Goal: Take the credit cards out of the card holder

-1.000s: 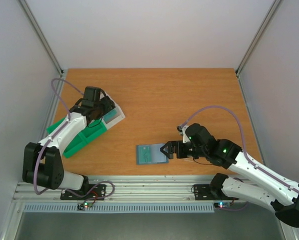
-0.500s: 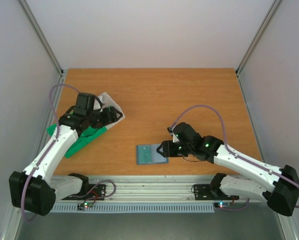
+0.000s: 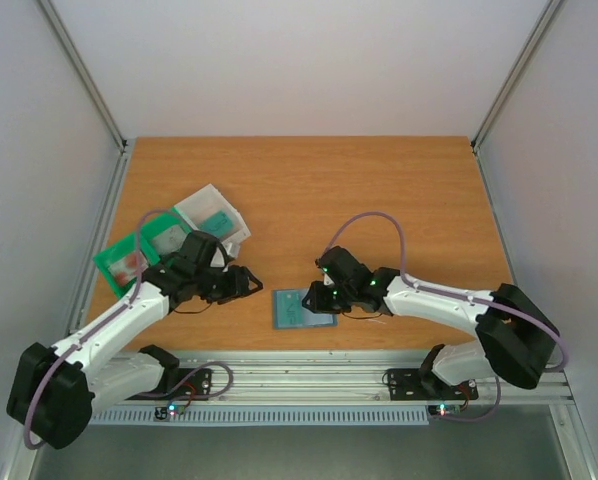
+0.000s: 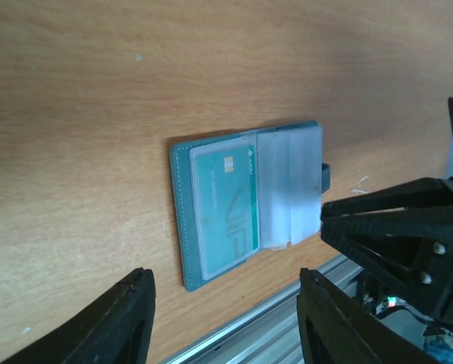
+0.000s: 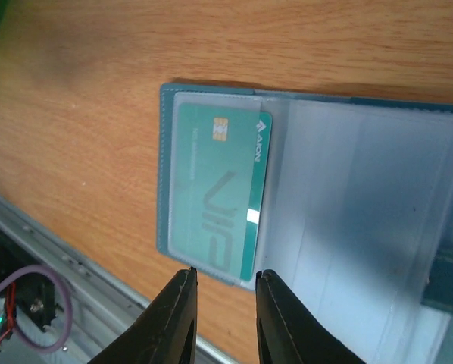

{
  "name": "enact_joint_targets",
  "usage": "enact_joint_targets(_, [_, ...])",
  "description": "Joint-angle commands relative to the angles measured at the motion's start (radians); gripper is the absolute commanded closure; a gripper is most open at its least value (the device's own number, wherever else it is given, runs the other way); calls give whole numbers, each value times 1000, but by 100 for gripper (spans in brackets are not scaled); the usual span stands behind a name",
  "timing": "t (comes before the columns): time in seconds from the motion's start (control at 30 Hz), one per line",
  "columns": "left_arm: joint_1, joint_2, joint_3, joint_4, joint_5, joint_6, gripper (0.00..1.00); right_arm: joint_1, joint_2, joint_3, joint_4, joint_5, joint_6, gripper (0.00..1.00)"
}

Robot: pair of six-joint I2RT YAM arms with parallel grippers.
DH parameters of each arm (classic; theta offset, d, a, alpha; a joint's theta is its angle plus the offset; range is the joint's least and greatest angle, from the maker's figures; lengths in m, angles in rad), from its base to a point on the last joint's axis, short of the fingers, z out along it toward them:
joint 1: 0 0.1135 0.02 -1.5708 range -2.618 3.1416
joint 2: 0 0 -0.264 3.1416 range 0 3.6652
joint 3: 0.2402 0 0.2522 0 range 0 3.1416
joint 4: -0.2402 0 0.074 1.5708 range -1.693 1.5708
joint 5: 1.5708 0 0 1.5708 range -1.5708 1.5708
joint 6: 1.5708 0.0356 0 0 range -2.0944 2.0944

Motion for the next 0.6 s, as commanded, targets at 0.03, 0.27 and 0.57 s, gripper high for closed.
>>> enact_joint_targets(0.03, [-38, -4, -62, 183, 1, -89, 52, 3, 72, 27, 99, 26, -10, 76])
enact_joint_targets(0.27, [-79, 122, -82, 331, 44, -132, 70, 1, 151, 37, 118, 46, -16, 77])
enact_joint_targets(0.57, [-98, 243, -82, 466, 66, -167, 85, -20, 198, 24, 149, 31, -19, 78])
